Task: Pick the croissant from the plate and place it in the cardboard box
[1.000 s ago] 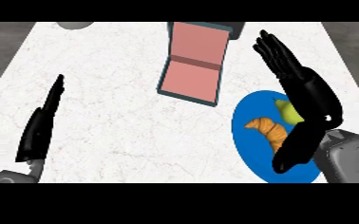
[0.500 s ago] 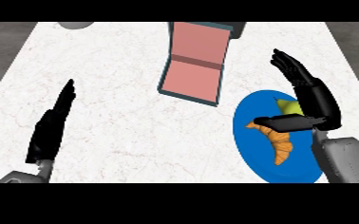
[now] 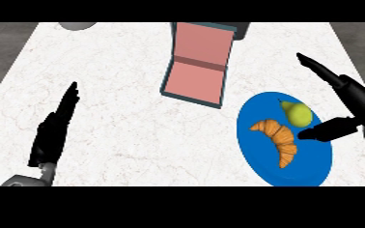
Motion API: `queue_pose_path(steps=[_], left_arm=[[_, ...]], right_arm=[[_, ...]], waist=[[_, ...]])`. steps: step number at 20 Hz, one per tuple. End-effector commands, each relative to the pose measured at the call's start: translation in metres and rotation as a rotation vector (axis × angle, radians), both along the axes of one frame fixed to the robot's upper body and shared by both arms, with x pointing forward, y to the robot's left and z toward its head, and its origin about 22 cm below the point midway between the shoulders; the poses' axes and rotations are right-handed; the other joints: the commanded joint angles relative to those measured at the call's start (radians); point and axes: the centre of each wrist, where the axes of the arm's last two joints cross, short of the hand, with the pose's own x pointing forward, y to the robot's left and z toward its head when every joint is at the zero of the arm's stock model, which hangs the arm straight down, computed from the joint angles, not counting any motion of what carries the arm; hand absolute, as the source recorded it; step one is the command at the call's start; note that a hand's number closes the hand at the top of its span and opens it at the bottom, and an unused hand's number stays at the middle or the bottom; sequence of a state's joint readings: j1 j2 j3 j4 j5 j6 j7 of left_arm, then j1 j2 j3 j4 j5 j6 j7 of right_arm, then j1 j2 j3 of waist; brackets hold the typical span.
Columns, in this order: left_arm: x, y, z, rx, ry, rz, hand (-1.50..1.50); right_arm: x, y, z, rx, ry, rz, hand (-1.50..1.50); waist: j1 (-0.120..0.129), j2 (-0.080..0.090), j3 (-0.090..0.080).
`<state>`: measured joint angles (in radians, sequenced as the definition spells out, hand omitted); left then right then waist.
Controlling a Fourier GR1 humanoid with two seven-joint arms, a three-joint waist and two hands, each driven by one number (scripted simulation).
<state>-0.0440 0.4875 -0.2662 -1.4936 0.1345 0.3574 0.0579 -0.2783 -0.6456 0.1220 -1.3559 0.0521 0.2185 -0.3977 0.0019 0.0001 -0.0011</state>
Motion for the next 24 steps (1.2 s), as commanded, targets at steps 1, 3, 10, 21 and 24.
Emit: queue_pose_path(steps=[1, 3, 10, 21, 24], left_arm=[[-0.002, -0.01, -0.004, 0.006, -0.006, -0.004, 0.0], [-0.013, 0.01, -0.009, 0.015, 0.001, -0.022, 0.0], [-0.017, -0.002, -0.014, -0.007, 0.002, -0.003, 0.0], [-0.007, 0.004, 0.007, -0.007, -0.008, 0.001, 0.0], [-0.003, 0.003, -0.003, 0.007, 0.012, 0.002, 0.0]], right_arm=[[0.006, -0.018, 0.038, -0.315, 0.06, 0.048, -1.5], [-0.001, -0.014, 0.042, -0.451, 0.141, 0.102, -1.5], [-0.01, 0.033, 0.038, -0.679, 0.285, 0.209, -1.5], [-0.025, 0.076, 0.016, -0.752, 0.327, 0.099, -1.5], [-0.041, 0.061, 0.008, -0.778, 0.327, 0.088, -1.5]], waist=[[0.01, 0.001, -0.001], [0.01, -0.004, -0.002], [0.005, -0.003, 0.0], [0.001, -0.001, 0.001], [-0.003, -0.001, 0.001]])
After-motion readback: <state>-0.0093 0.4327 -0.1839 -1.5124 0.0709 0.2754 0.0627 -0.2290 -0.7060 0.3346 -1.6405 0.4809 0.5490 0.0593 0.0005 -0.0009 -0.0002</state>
